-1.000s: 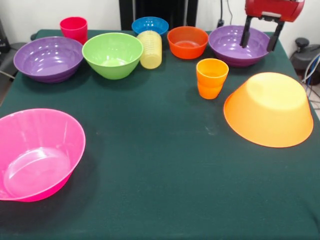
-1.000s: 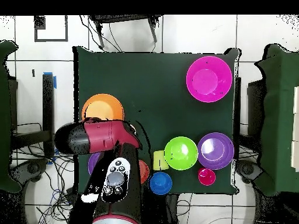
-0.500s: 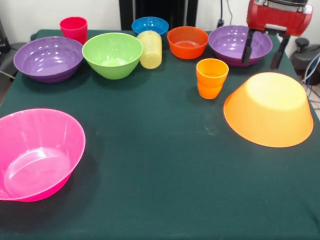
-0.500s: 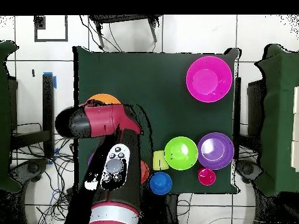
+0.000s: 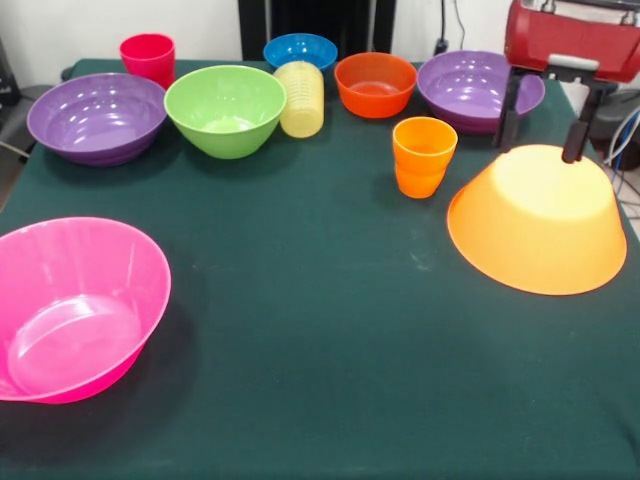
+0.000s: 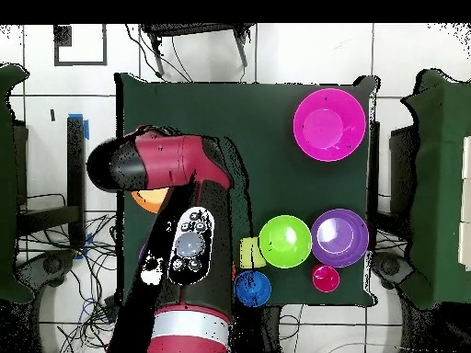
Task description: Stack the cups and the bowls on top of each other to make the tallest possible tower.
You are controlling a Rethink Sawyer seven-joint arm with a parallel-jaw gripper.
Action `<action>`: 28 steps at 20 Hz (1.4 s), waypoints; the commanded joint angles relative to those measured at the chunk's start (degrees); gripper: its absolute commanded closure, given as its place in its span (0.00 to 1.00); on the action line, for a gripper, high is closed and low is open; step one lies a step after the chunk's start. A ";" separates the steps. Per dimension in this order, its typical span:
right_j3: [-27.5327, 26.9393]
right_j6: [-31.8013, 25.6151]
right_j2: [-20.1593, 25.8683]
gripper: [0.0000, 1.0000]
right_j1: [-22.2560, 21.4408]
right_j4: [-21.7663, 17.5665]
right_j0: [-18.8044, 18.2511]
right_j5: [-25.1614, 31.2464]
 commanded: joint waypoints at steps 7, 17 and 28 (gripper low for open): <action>-11.89 -8.74 10.87 0.00 5.43 -1.83 -6.08 11.53; -23.58 -20.05 19.81 0.00 12.65 -4.66 -13.93 18.84; -42.62 -30.83 26.16 0.00 20.61 -5.50 -21.14 37.44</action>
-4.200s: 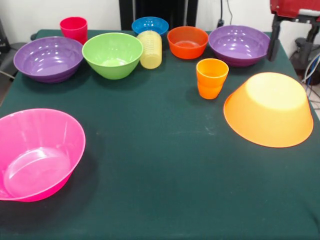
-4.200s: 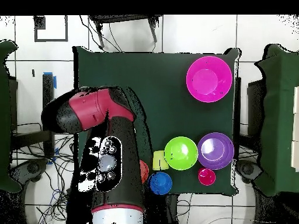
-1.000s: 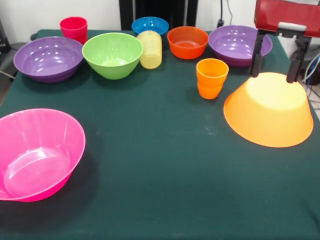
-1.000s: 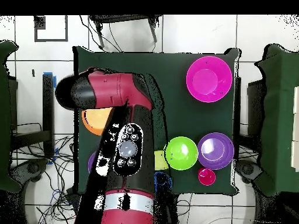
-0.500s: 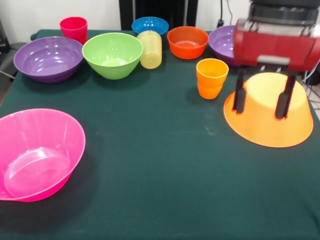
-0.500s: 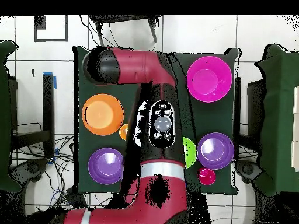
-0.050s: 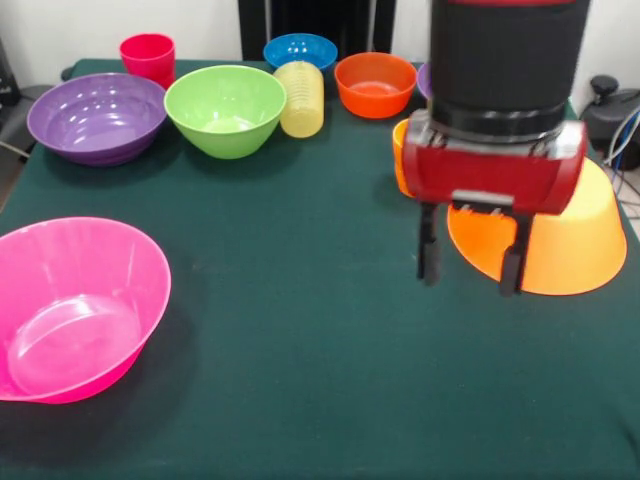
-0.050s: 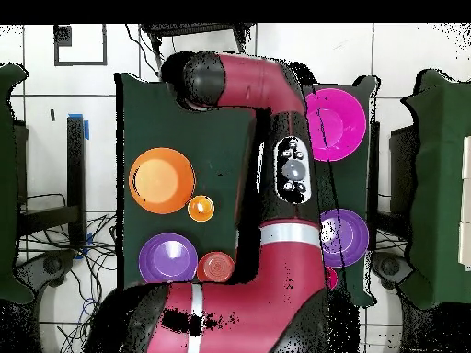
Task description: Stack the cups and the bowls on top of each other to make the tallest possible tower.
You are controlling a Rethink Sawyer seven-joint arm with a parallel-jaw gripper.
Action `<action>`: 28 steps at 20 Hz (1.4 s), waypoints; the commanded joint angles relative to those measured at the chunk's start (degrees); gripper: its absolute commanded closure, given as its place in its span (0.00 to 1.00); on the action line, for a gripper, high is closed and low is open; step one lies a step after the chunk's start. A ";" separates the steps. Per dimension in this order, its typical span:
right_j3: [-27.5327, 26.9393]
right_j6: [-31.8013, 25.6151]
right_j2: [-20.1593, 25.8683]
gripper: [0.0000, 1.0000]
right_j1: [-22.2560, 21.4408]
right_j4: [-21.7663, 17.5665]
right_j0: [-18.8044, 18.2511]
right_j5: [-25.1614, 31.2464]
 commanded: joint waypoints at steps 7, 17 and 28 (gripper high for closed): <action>-22.10 -26.39 9.21 0.00 8.22 -5.98 -4.90 23.47; -27.42 -32.14 9.54 0.00 10.30 -7.29 -7.05 26.44; -22.09 -38.27 5.84 0.00 9.38 -7.77 -10.62 19.17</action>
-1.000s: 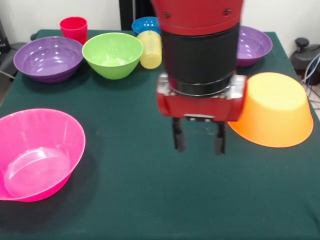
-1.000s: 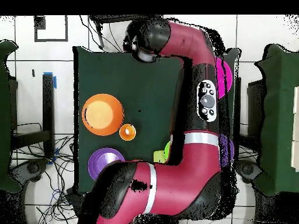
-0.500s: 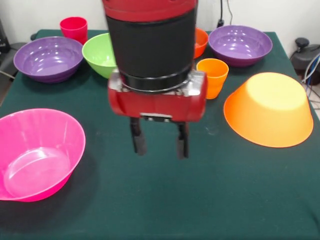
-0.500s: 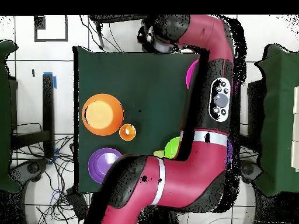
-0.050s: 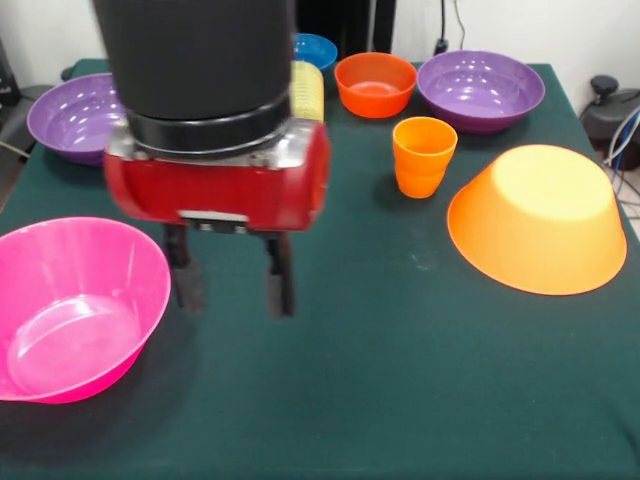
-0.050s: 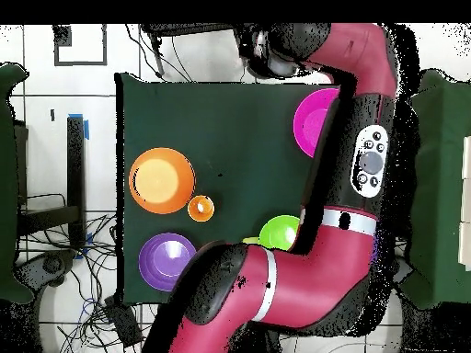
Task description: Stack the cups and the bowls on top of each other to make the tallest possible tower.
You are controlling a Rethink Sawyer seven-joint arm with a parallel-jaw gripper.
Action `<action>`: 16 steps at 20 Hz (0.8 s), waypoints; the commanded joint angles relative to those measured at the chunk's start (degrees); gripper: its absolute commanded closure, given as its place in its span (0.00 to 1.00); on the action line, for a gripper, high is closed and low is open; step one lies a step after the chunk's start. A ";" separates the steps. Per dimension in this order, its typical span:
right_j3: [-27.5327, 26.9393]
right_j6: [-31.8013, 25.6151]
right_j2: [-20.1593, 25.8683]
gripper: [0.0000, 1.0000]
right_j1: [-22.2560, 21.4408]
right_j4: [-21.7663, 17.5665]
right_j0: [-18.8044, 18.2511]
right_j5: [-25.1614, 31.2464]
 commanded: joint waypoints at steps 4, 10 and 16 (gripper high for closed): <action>12.79 -23.12 0.46 0.00 -2.19 -4.48 -4.05 -7.83; 24.70 -19.91 -0.59 0.00 -5.32 -5.74 -5.35 -19.13; 30.68 -16.21 0.07 0.00 -5.16 -6.66 -6.35 -23.65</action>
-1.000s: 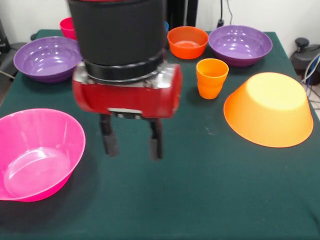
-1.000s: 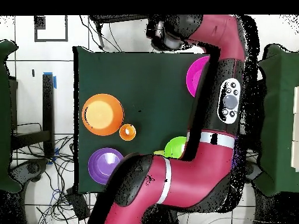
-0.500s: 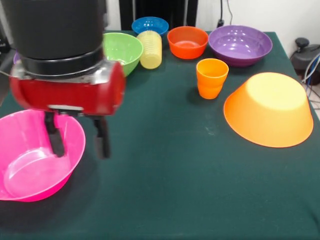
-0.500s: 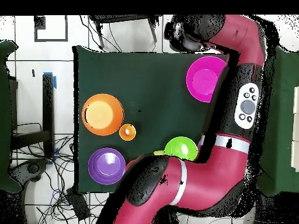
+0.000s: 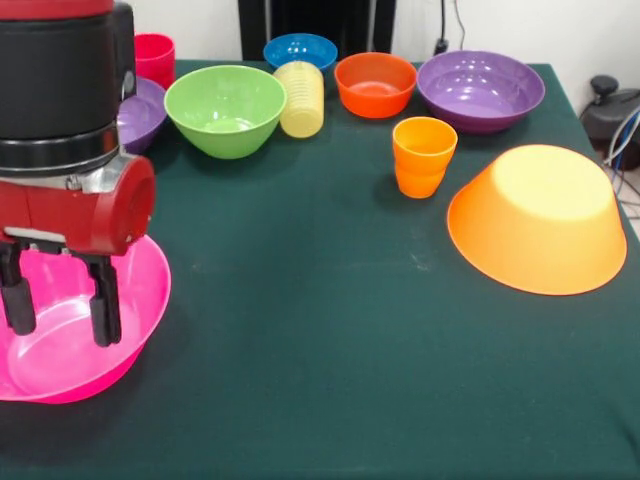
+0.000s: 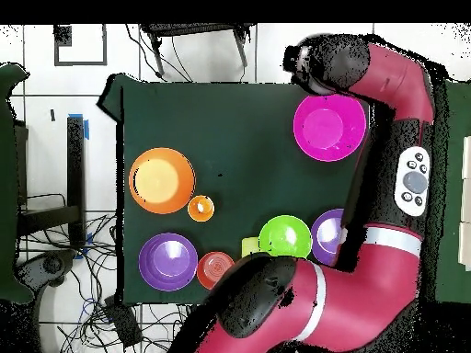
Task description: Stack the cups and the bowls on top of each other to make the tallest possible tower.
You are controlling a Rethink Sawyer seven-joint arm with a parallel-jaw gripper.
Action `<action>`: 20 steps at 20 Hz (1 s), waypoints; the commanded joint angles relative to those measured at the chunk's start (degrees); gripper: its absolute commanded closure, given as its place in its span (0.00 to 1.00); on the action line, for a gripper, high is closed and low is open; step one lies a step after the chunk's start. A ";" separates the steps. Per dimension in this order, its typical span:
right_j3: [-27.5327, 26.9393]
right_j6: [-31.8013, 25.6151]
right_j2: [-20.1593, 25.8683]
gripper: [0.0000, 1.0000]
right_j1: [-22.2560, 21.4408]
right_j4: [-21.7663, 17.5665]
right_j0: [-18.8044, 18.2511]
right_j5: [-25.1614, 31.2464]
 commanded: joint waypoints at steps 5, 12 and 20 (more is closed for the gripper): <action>17.74 -8.76 2.48 0.00 -0.39 -4.39 -0.36 -4.45; 23.29 -5.52 1.41 0.00 -3.64 -4.82 0.14 -6.12; 25.56 -3.10 0.95 0.00 -3.69 -7.48 -0.14 -11.62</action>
